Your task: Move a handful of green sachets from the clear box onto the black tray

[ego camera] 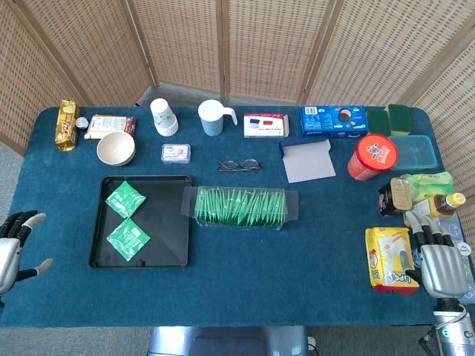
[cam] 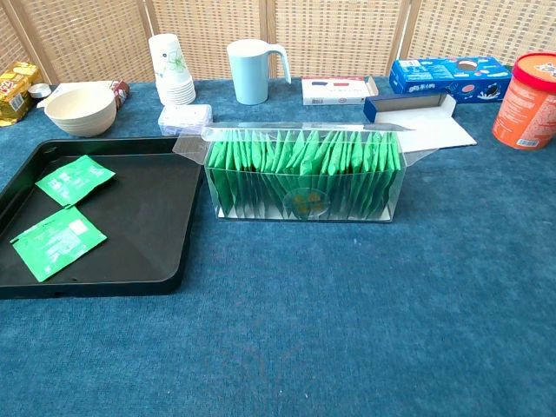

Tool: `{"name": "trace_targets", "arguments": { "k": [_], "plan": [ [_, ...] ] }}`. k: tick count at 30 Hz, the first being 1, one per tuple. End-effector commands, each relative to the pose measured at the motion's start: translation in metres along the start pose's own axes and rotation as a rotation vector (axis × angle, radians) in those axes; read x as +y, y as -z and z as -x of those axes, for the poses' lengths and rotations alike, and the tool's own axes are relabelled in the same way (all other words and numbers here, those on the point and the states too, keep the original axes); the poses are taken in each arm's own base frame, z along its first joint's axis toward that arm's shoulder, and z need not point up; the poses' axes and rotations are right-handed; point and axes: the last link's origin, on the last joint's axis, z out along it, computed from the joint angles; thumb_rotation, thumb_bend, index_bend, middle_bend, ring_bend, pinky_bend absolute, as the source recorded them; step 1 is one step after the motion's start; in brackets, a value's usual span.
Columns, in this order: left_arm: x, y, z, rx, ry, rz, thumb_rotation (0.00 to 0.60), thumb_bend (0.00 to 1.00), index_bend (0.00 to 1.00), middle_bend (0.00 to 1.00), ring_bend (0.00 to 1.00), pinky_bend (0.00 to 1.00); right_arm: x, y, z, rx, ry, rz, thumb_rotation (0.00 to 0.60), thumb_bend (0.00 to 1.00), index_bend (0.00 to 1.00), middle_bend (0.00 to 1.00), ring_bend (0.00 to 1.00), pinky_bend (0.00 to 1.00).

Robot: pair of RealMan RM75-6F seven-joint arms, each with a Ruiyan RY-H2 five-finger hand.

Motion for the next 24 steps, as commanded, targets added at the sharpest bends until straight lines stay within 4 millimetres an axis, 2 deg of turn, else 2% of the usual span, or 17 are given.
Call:
{"name": "trace_targets", "arguments": {
  "k": [1,6,10,13,18,24],
  "plan": [
    [0.0,0.0,0.001,-0.003,0.003,0.001,0.6,0.11,0.18,0.17,0.13,0.24,0.001,0.0,0.0,-0.002,-0.002,0.003,0.6,0.45,0.02,0.11,0.12,0.18],
    [0.003,0.003,0.007,-0.029,0.001,0.012,0.6,0.11,0.18,0.17,0.13,0.24,0.001,0.0,0.001,-0.006,-0.011,0.002,0.6,0.45,0.02,0.11,0.12,0.18],
    [0.004,0.001,0.001,-0.018,0.011,0.025,0.6,0.11,0.18,0.17,0.13,0.25,0.002,0.002,-0.001,0.005,-0.014,0.006,0.6,0.45,0.02,0.11,0.12,0.18],
    [0.008,-0.007,-0.006,-0.011,0.024,0.055,0.6,0.11,0.18,0.17,0.14,0.24,0.004,0.004,-0.001,0.017,-0.026,0.015,0.6,0.45,0.02,0.11,0.12,0.18],
    [0.025,-0.035,-0.019,-0.041,0.025,0.156,0.6,0.11,0.19,0.17,0.14,0.24,0.005,0.007,0.004,0.007,-0.039,0.021,0.6,0.45,0.02,0.11,0.12,0.18],
    [0.06,-0.07,-0.027,-0.077,0.053,0.324,0.6,0.11,0.23,0.17,0.14,0.24,0.005,0.011,0.004,0.011,-0.042,0.031,0.6,0.45,0.02,0.11,0.12,0.18]
  ]
}}
